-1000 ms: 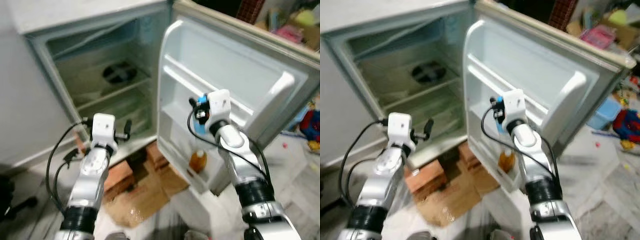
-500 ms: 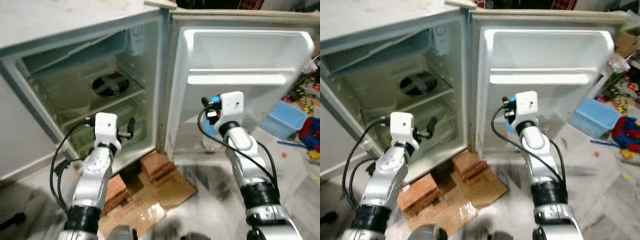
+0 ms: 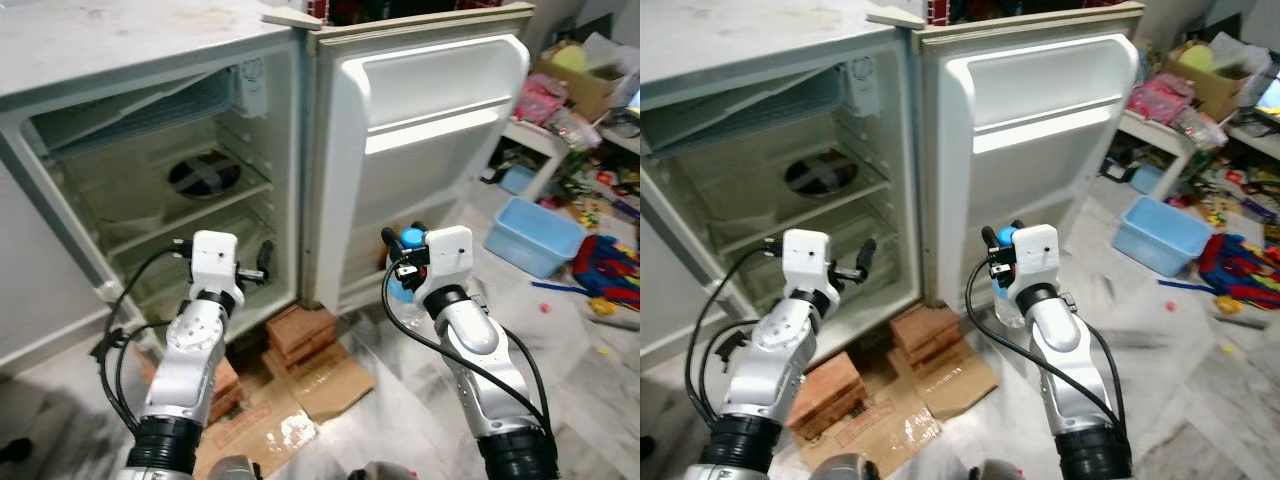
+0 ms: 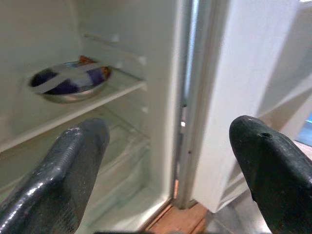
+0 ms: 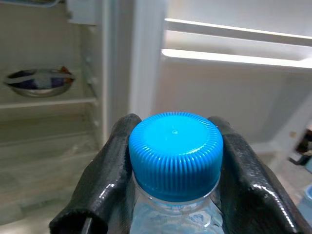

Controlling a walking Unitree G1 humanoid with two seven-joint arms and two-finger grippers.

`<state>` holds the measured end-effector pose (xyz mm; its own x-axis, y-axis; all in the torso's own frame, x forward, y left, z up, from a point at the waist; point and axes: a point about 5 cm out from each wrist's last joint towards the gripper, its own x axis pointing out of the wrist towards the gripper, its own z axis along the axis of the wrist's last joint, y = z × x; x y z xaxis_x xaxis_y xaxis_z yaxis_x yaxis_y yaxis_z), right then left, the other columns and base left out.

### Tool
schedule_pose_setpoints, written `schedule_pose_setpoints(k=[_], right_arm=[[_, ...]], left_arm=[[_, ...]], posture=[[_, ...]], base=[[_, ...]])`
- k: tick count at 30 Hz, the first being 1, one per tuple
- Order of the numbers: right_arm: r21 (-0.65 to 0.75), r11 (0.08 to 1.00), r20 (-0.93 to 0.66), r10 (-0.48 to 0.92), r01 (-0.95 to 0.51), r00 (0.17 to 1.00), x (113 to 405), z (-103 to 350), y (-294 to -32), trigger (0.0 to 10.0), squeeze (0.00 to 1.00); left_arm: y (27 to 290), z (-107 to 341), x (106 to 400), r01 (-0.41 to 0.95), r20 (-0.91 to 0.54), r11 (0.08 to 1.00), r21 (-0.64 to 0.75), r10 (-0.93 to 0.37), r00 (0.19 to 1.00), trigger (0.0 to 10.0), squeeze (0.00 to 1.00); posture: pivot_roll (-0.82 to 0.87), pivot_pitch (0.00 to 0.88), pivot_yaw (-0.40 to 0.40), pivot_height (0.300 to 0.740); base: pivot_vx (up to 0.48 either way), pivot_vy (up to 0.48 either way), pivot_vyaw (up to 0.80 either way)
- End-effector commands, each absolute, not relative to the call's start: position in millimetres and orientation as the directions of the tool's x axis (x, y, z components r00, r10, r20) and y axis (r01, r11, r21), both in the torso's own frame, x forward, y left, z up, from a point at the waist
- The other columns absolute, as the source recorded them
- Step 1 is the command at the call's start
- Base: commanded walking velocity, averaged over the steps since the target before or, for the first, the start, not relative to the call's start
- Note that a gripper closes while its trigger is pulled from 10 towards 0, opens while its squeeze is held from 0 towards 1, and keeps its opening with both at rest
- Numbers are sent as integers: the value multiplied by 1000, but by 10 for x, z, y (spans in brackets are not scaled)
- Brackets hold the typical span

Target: Restocking fridge

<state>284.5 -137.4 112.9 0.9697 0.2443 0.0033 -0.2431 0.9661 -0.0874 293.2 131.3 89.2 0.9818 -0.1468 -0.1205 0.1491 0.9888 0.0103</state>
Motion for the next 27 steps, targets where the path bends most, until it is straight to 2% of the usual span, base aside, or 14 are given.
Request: schedule_pose_setpoints(k=[1, 18, 21, 23, 26, 27], right_arm=[[-96, 966, 32, 243, -239, 970, 2847, 1207, -1399, 10000, 0], [-54, 970, -25, 235, -236, 972, 2857, 1168, -1409, 10000, 0], [-65, 968, -17, 241, -241, 970, 2872, 1195, -1408, 10000, 0], [-76, 967, -14, 243, -244, 970, 2885, 1206, -1400, 10000, 0], [-65, 968, -10, 242, -243, 970, 2926, 1229, -1381, 10000, 0], [-55, 968, -7, 243, -243, 970, 2949, 1243, -1375, 10000, 0]], left_arm=[[1249, 924, 2939, 164, -109, 986, 9, -162, 981, 10000, 0], [1316, 928, 2960, 116, -122, 993, 23, -112, 986, 10000, 0], [1343, 908, 2943, 94, -194, 996, 5, -92, 977, 10000, 0], [1381, 911, 2936, 56, -232, 997, 56, -42, 972, 10000, 0], [1449, 965, 2909, 64, -167, 993, 102, -46, 985, 10000, 0], [1479, 984, 2878, 26, -161, 1000, 14, -24, 987, 10000, 0]], posture=[[17, 22, -30, 740], [28, 20, -31, 740], [35, 21, -35, 740], [38, 23, -34, 740], [48, 24, -29, 740], [49, 23, -30, 740]], base=[[0, -480, 0], [0, -477, 0], [0, -465, 0], [0, 0, 0], [0, 0, 0], [0, 0, 0]])
